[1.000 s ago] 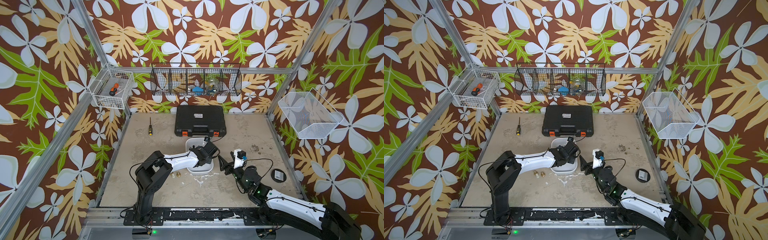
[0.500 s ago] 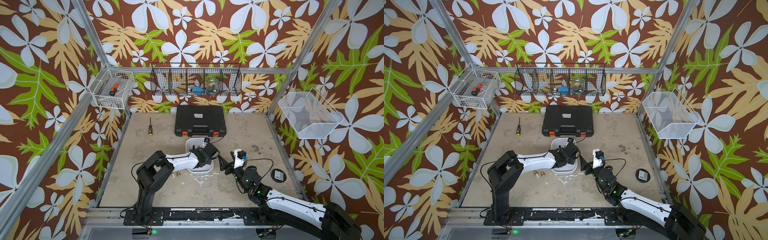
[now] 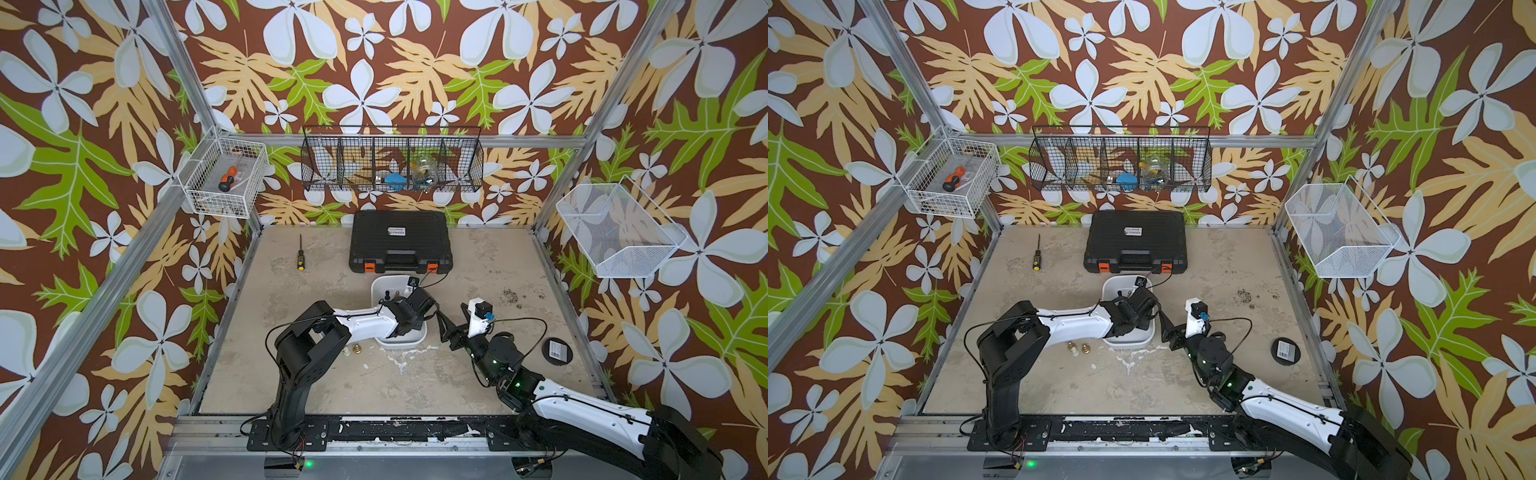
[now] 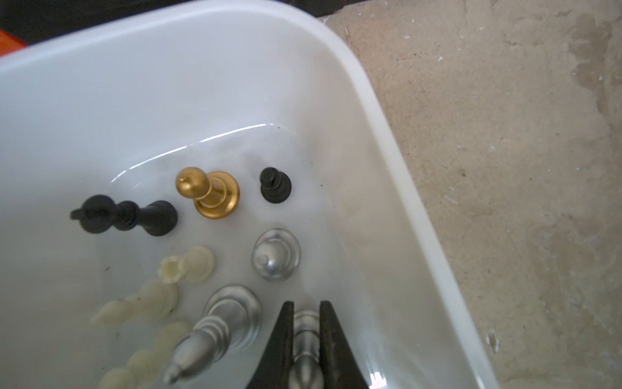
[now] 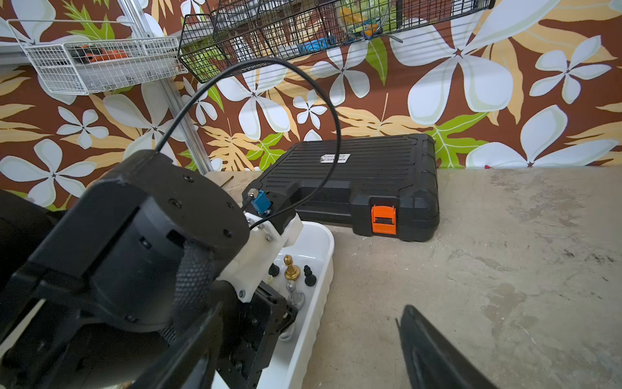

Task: Put the chess pieces into the storage box
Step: Place the chess piece in the storage box.

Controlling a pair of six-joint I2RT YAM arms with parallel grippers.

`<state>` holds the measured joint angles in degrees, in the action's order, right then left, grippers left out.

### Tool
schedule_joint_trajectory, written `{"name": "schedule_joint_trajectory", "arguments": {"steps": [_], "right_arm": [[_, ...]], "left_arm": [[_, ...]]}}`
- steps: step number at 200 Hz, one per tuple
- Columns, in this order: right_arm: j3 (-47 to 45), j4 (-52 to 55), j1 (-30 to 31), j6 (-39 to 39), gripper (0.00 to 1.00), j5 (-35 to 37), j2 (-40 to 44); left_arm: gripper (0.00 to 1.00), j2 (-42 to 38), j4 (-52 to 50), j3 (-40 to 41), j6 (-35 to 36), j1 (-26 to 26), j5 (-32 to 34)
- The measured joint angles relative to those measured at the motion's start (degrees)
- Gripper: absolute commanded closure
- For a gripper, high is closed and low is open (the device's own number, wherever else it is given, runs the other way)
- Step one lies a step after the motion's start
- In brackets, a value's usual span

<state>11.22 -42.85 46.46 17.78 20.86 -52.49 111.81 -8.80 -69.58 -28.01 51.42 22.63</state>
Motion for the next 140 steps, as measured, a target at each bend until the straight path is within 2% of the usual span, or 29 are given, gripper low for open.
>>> {"name": "schedule_joint_trajectory", "arguments": {"steps": [84, 140], "right_arm": [[0.0, -0.02, 0.0, 0.0, 0.17, -0.96, -0.15], [0.0, -0.02, 0.0, 0.0, 0.17, -1.16, -0.07]], "left_arm": [[0.73, -0.94, 0.0, 0.22, 0.02, 0.0, 0.0], [0.7, -3.54, -0.24, 0.22, 0.02, 0.07, 0.0]]}}
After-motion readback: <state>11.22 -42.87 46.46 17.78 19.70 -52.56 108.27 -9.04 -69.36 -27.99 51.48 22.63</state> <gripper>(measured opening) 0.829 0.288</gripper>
